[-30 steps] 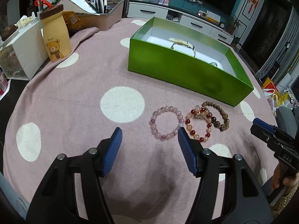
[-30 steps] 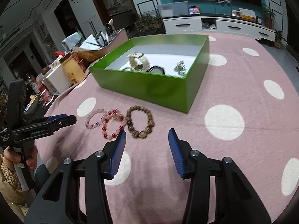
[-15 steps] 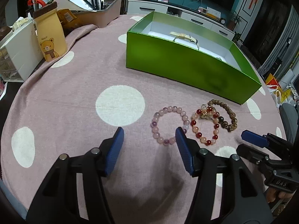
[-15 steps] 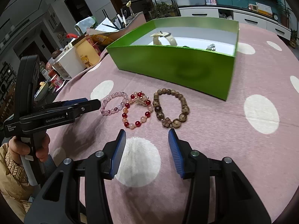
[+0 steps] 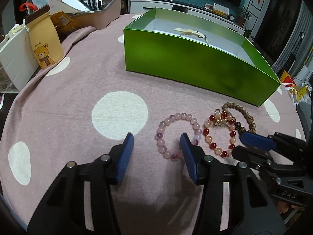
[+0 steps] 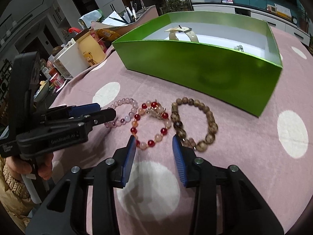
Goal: Organize jewelry
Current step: 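Grasp the pink crystal bracelet with the left tool while the right tool grasps the red-and-clear bracelet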
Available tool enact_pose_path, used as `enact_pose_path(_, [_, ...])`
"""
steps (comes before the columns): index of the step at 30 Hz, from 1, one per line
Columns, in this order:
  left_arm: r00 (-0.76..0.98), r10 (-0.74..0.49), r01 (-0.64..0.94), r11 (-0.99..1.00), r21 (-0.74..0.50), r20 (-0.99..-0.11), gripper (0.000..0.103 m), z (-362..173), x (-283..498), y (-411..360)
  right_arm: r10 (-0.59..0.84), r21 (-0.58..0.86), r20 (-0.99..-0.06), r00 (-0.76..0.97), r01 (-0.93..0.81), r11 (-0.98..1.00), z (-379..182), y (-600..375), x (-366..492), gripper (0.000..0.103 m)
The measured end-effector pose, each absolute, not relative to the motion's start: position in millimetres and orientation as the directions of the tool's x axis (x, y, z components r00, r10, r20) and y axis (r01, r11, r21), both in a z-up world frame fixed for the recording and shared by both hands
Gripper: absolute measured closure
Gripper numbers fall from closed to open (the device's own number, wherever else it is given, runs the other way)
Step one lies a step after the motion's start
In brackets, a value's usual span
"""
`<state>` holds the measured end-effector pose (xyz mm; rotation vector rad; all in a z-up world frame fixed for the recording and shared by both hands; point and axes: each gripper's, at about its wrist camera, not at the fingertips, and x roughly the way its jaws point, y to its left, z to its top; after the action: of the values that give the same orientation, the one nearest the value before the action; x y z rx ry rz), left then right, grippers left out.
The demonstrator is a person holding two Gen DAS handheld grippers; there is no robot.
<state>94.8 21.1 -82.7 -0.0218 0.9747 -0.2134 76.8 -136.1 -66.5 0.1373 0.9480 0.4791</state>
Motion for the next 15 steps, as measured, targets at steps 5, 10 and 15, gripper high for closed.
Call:
enact_pose_path(5, [0.559, -0.179, 0.184, 0.979, -0.090, -0.809, 0.055, -84.7, 96.0, 18.3, 0.409, 0.268, -0.760, 0.504, -0.330, 0.905, -66.6, -128.0, 86.6, 0.075])
enact_pose_path(10, [0.590, -0.137, 0.201, 0.979, -0.019, -0.796, 0.069, -87.1, 92.5, 12.5, 0.346, 0.194, -0.773, 0.532, -0.321, 0.927, -67.3, -121.7, 90.4, 0.089])
enact_pose_path(15, [0.596, -0.155, 0.222, 0.975, -0.024, -0.788, 0.094, -86.7, 88.2, 8.1, 0.330, 0.183, -0.773, 0.542, -0.309, 0.933, -67.5, -122.7, 91.8, 0.095])
